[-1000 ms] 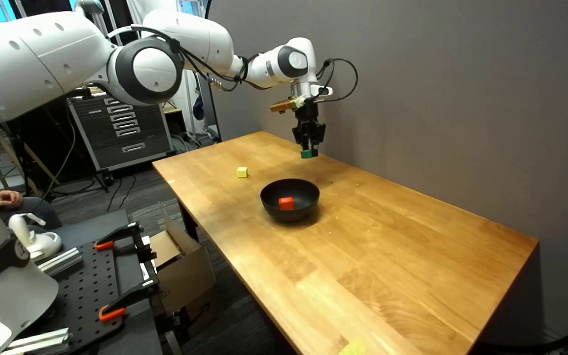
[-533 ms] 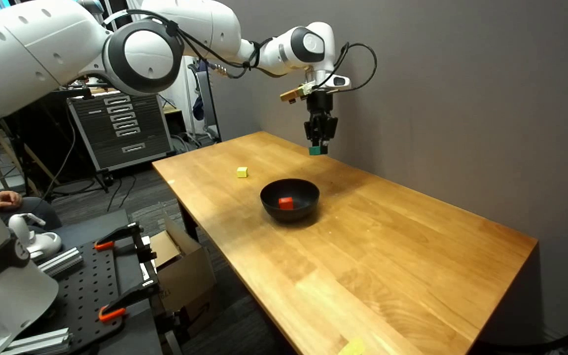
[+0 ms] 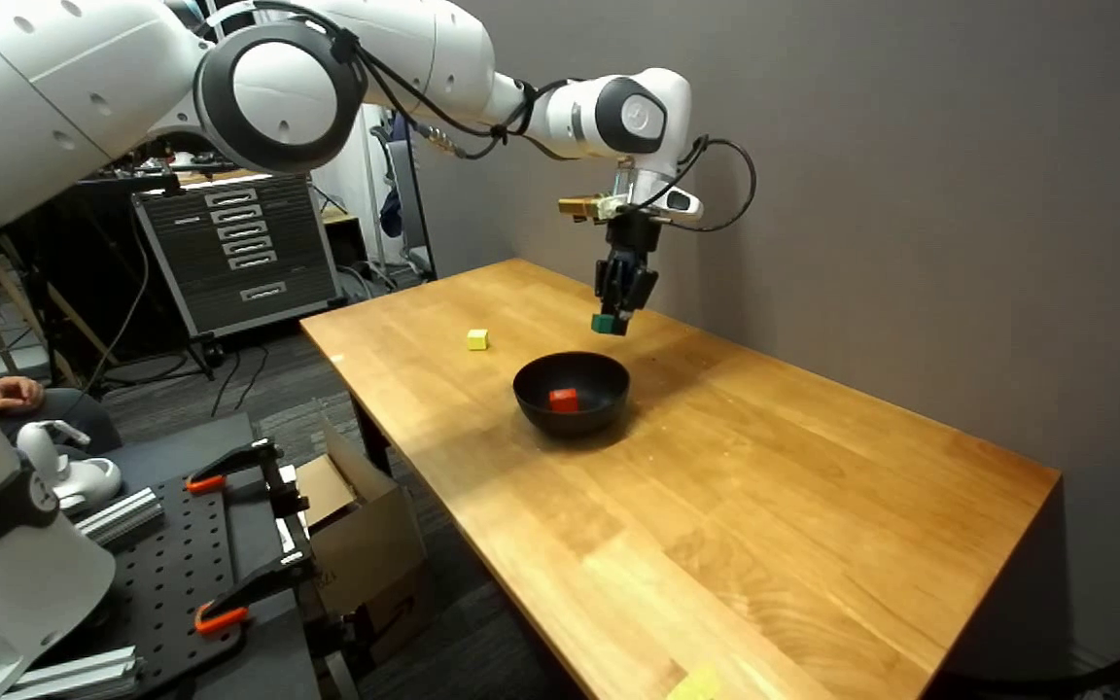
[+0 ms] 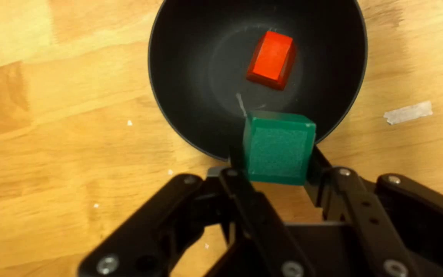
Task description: Put the orange and green blocks into the black bowl
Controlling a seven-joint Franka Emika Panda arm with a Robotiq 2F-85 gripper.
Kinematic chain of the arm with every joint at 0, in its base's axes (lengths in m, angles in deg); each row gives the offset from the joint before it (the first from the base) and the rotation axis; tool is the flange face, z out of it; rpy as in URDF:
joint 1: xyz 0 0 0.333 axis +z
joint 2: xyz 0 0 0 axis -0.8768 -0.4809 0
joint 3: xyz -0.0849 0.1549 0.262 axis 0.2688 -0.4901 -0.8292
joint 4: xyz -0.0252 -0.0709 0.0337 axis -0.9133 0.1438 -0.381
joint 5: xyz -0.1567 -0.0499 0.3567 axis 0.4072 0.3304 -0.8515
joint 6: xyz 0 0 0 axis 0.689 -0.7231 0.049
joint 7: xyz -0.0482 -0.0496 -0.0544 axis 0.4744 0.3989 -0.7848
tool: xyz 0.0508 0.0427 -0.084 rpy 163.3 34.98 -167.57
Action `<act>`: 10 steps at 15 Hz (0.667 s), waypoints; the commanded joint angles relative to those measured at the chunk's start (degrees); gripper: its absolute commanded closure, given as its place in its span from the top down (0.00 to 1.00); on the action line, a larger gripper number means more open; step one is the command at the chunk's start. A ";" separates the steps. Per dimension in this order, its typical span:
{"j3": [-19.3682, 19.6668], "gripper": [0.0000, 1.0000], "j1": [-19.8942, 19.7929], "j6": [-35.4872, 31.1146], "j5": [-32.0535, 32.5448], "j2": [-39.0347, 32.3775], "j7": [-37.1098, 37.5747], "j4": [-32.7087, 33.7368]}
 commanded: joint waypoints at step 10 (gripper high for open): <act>-0.92 0.99 -1.92 -13.71 -3.85 20.35 6.08 -35.19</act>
